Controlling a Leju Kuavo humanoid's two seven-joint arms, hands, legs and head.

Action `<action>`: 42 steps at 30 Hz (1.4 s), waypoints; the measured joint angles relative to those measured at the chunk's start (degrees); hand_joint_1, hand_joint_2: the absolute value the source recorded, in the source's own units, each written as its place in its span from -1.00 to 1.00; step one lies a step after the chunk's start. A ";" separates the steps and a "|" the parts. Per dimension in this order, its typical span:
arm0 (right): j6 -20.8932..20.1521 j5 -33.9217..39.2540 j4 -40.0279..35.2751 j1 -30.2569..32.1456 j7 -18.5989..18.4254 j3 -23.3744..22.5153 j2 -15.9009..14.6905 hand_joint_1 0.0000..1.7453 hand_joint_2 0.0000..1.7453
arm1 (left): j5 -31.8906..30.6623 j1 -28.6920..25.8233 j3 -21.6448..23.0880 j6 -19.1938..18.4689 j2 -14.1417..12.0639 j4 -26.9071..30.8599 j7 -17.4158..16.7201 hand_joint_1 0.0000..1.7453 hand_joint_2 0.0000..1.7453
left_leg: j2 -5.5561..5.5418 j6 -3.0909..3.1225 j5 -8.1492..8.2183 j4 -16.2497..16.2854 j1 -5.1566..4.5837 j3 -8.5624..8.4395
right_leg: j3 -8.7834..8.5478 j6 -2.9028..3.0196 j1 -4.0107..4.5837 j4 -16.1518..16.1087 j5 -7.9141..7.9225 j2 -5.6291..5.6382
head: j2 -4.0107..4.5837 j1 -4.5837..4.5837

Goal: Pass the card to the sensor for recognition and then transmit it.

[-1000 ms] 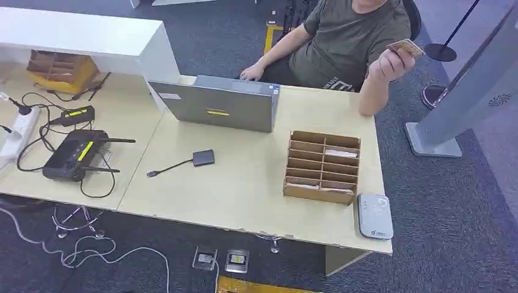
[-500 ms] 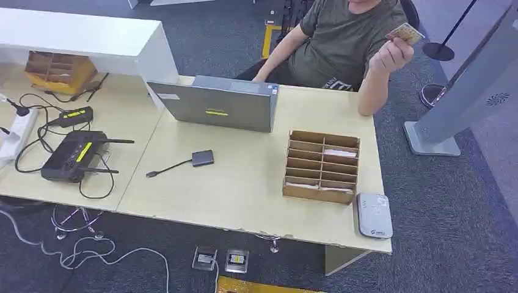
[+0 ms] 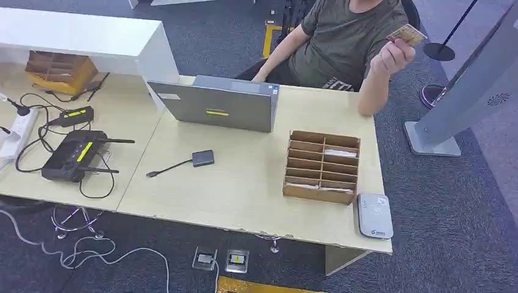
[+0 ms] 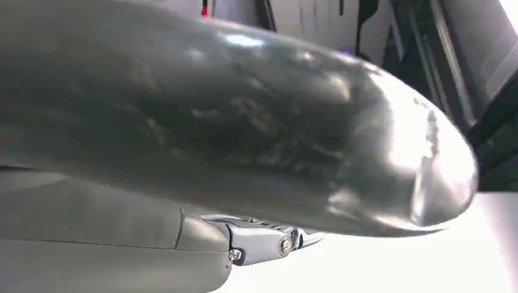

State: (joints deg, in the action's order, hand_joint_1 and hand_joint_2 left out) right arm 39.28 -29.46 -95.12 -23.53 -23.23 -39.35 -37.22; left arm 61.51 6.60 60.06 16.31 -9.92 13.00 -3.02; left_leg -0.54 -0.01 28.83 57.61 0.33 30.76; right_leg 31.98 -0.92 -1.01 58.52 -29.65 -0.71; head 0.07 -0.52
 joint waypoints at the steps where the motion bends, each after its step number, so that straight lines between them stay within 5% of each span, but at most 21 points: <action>1: 0.00 0.00 -0.57 -0.06 0.04 0.72 -0.33 -1.00 -1.00 | 0.00 0.00 0.00 -0.02 0.02 0.00 0.00 -1.00 -1.00 | -0.03 0.01 -0.01 0.00 -0.01 0.01 | 0.00 0.00 -0.01 0.00 0.00 -0.04 | 0.00 -0.02; 6: -2.06 -5.93 -4.73 -2.15 -2.87 10.72 -4.57 -1.00 -1.00 | -0.11 0.11 0.00 -0.50 -0.04 -0.02 0.00 -1.00 -1.00 | 0.03 0.01 0.00 -0.01 -0.03 0.16 | 0.00 0.00 -0.04 0.02 0.00 0.01 | 0.00 -0.07; 10: -11.77 -10.99 -7.30 -8.16 -5.25 21.10 -6.80 -1.00 -1.00 | -0.53 0.21 0.00 -1.05 0.13 0.00 0.00 -1.00 -1.00 | 0.01 0.00 -0.03 -0.02 -0.01 0.15 | -0.02 0.00 -0.01 0.02 0.00 -0.01 | 0.00 0.02; 11: -14.46 -11.63 -7.72 -9.91 -5.38 23.99 -7.21 -1.00 1.00 | -0.77 0.24 0.00 -1.25 0.13 0.00 0.00 -1.00 -1.00 | -0.01 0.01 -0.05 -0.02 -0.01 0.16 | -0.02 0.00 -0.01 0.02 0.00 -0.03 | 0.00 -0.09; 16: -24.53 -12.22 -7.98 -18.88 -5.27 37.48 -7.61 -1.00 1.00 | -1.22 0.25 0.00 -1.55 0.37 -0.02 0.26 -1.00 -1.00 | -0.16 -0.01 -0.12 -0.01 -0.01 0.14 | 0.02 0.00 0.00 0.04 0.01 -0.16 | 0.00 -0.09; 23: -33.17 -12.74 -5.71 -27.75 -5.97 53.49 -7.22 -1.00 1.00 | -1.64 0.60 0.02 -1.73 0.81 -0.02 0.28 -1.00 -1.00 | -0.26 -0.02 -0.13 -0.01 0.02 0.16 | 0.02 0.00 0.02 0.02 0.00 -0.21 | 0.00 -0.02; 31: -37.86 -14.01 -1.33 -31.75 -6.58 63.55 -6.45 -1.00 1.00 | -2.38 0.92 0.07 -1.79 1.14 -0.02 0.28 -1.00 -1.00 | -0.25 -0.02 -0.13 -0.01 0.02 0.16 | 0.02 0.00 0.03 0.00 0.00 -0.21 | 0.00 0.00; 42: -37.64 -15.19 10.17 -35.29 -4.65 72.53 -2.88 -1.00 1.00 | -2.08 1.13 1.11 -1.88 1.51 -0.02 0.28 -1.00 -1.00 | -0.34 -0.01 -0.16 -0.01 0.05 0.30 | 0.11 0.00 0.05 0.01 0.00 -0.29 | 0.00 -0.02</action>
State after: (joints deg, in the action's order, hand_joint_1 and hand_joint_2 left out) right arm 1.64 -44.65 -84.95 -58.81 -27.89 33.18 -40.10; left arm 59.43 7.73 61.18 14.43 -8.41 12.98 -2.73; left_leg -0.88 -0.02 28.67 57.59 0.38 31.06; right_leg 32.09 -0.92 -0.96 58.53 -29.65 -0.99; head 0.07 -0.55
